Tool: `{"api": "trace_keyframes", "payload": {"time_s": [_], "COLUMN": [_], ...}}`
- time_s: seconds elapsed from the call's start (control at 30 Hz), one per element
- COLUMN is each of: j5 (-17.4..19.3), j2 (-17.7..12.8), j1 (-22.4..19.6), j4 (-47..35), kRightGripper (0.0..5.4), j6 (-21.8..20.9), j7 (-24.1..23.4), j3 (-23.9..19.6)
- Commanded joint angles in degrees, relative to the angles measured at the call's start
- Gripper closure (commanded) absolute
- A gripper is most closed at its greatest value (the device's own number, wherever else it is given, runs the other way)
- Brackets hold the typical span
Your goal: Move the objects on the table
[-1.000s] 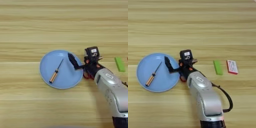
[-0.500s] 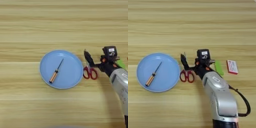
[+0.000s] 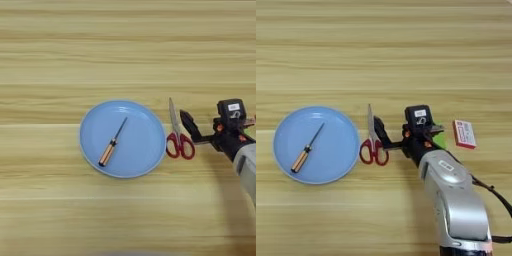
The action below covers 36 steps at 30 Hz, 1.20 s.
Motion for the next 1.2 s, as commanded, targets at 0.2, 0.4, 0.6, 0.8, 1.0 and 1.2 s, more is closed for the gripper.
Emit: {"api": "trace_keyframes", "payload": {"time_s": [0.2, 0.4, 0.6, 0.8, 1.0, 1.2], "j5": [-0.8, -1.4, -2.2, -3.4, -4.5, -4.8], "j2": [-3.5, -4.4, -4.8, -5.5, -5.7, -5.8], "j1": [0.8, 2.1, 2.9, 3.8, 4.0, 3.6], "j4": [-4.3, -4.7, -5.0, -6.2, -5.5, -4.5], "kRightGripper": [0.08, 0.08, 0.08, 0.08, 0.08, 0.08], "j6": [-1.1, -0.9, -0.8, -0.2, -0.1, -0.1], "j7": [1.0, 1.5, 2.3, 3.1, 3.4, 3.3], "j3": [-0.5, 0.0, 1.2, 3.8, 4.9, 4.5]}}
